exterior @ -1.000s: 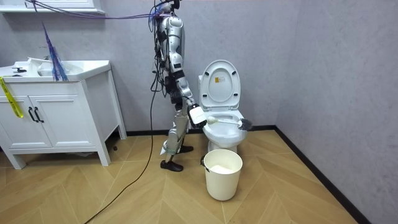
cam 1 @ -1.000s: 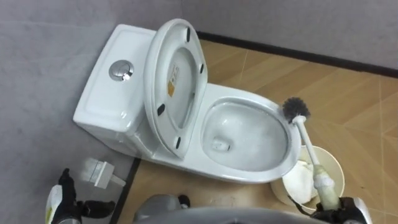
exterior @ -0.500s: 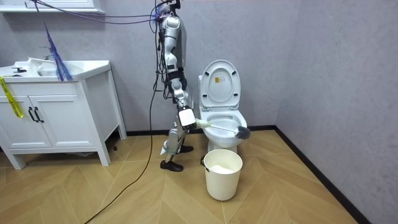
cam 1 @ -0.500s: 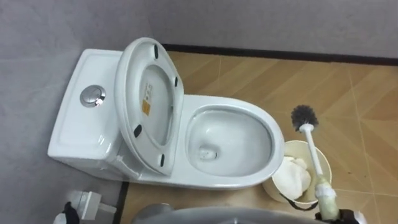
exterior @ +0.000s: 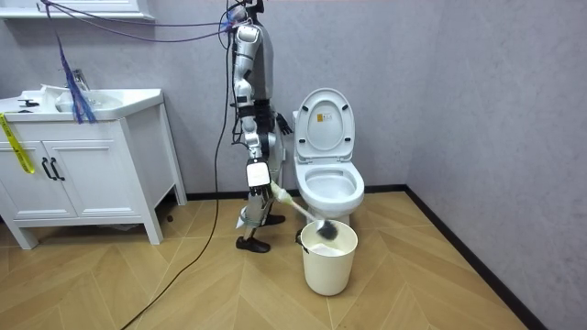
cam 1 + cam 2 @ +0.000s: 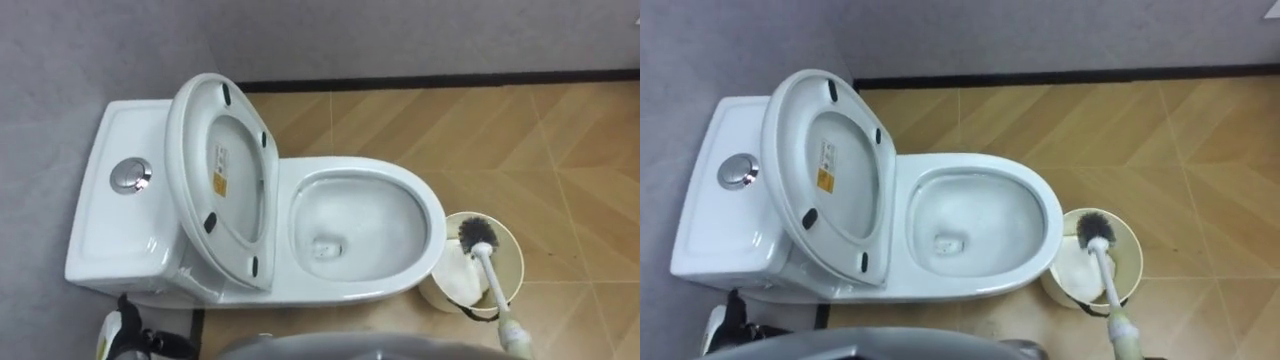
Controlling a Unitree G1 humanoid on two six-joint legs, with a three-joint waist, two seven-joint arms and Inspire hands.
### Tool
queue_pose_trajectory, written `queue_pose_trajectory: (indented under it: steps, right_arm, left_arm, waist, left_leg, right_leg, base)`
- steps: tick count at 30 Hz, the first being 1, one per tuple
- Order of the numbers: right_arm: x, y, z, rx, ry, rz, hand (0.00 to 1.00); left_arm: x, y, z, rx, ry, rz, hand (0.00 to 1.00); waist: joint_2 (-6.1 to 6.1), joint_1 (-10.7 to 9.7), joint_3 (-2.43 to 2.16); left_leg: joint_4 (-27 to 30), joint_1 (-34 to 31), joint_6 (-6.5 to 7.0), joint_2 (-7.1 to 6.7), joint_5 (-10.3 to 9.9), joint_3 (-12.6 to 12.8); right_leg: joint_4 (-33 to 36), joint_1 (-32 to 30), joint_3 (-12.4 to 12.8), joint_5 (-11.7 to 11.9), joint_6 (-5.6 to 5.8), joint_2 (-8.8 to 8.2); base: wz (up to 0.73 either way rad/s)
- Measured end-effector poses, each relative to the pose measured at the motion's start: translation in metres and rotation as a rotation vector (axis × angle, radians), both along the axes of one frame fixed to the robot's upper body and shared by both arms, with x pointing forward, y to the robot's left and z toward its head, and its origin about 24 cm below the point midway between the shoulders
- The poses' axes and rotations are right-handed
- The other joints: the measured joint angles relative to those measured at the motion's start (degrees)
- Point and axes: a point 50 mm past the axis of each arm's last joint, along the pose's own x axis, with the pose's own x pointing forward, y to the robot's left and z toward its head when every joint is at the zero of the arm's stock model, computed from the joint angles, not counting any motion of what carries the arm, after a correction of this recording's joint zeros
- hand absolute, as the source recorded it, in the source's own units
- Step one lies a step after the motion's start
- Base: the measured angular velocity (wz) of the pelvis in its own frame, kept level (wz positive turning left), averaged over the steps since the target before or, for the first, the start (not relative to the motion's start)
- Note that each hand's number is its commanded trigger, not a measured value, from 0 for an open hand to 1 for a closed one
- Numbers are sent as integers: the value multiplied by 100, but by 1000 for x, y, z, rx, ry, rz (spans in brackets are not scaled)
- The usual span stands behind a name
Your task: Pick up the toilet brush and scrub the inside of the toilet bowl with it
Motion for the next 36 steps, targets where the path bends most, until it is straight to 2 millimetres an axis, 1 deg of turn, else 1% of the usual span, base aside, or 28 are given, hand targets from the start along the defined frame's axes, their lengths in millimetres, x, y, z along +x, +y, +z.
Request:
queue_pose_trajectory:
  steps: [5, 14, 22, 25, 31, 32, 36]
  right_arm:
    - [1, 1, -1, 4, 6, 16, 0]
    - [-5, 5, -3, 53, 51, 8, 0]
    - [-4, 7, -4, 77, 52, 10, 0]
    - [-4, 11, -7, 124, 70, 9, 0]
    - [-13, 18, -10, 220, 130, -10, 0]
    - [-14, 20, -11, 239, 141, -12, 0]
    - [-18, 24, -12, 292, 167, -19, 0]
  left_arm:
    - [-1, -1, -1, -10, 13, 1, 0]
    - [-2, -3, -3, -50, 33, -8, 0]
    - [-3, -4, -4, -66, 47, -10, 0]
    - [-7, -5, -5, -66, 74, -26, 0]
    - [-15, -5, -7, -88, 107, -22, 0]
    - [-19, -5, -8, -89, 123, -16, 0]
    - [-24, -6, -11, -100, 177, -26, 0]
  waist:
    - [13, -2, 4]
    - [51, 0, 14]
    - [51, -7, 15]
    - [28, -17, 10]
    - [-18, -22, 5]
    - [-23, -16, 7]
    - [-19, -6, 10]
  left_leg:
    - [-5, 49, -7, 27, -11, 64]
    - [-2, 71, -4, 21, -13, 104]
    - [-7, 81, -4, 17, -13, 105]
    - [-14, 78, -4, 15, -13, 105]
    - [-25, 69, -4, -5, -14, 99]
    - [-26, 70, -4, -6, -14, 88]
    - [-25, 81, -8, -3, -17, 76]
  right_leg:
    - [-12, -2, 76, 1, -1, 1]
    - [-19, -3, 150, 0, -1, 5]
    - [-31, -3, 164, 0, -1, 2]
    - [-69, 3, 164, 0, -1, 2]
    - [-114, 10, 177, 3, 2, -10]
    - [-121, 19, 181, 3, 2, -8]
    - [-120, 23, 224, 3, 2, -2]
  base:
    - [-8]
    - [-2]
    - [0]
    - [0]
    - [0]
    - [0]
    - [-1]
